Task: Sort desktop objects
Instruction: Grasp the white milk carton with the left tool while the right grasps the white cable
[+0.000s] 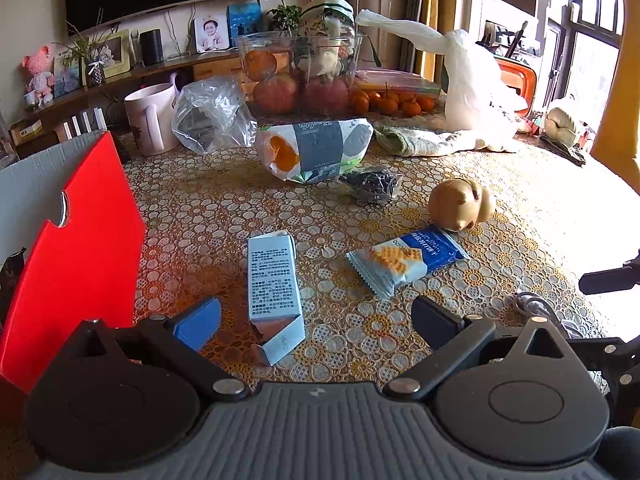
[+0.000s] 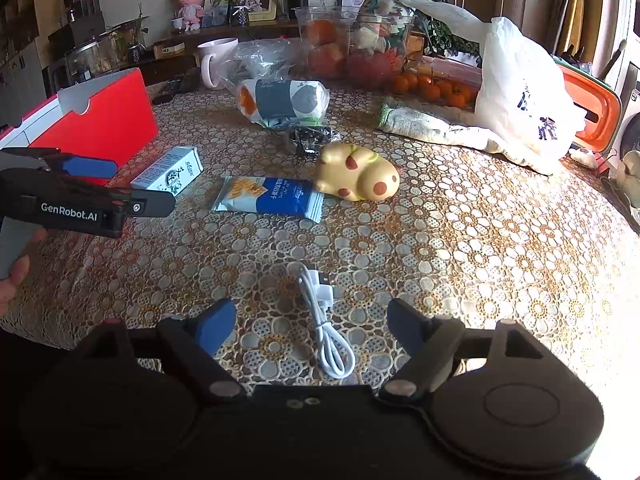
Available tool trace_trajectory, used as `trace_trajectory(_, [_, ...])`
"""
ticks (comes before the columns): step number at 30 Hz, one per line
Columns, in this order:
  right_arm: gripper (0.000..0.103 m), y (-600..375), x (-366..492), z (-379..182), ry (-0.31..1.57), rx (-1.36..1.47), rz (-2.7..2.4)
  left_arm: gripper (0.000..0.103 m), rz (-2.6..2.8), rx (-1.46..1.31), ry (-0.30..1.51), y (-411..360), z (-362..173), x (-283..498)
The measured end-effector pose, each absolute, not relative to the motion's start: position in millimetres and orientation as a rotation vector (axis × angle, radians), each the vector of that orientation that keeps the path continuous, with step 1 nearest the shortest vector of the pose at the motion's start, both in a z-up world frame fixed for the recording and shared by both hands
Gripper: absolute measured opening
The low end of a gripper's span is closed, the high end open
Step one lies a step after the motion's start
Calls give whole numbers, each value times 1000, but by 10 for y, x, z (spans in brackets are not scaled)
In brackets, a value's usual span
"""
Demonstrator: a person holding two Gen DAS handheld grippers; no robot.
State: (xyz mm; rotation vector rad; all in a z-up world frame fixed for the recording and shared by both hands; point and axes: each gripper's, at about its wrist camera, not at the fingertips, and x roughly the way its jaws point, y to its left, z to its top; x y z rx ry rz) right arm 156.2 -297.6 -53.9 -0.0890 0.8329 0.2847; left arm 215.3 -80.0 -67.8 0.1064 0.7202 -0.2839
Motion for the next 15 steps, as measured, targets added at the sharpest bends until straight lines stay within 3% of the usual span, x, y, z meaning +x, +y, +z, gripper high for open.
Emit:
trace_trajectory(9, [81,-2917,1643,-634,841,-112,279,98,-267,106,720,-778,-777,2267])
trace_trajectory(15, [80,-2924,1672,-663,844,-120,268,82,-269,103,727,-780,-813,2316])
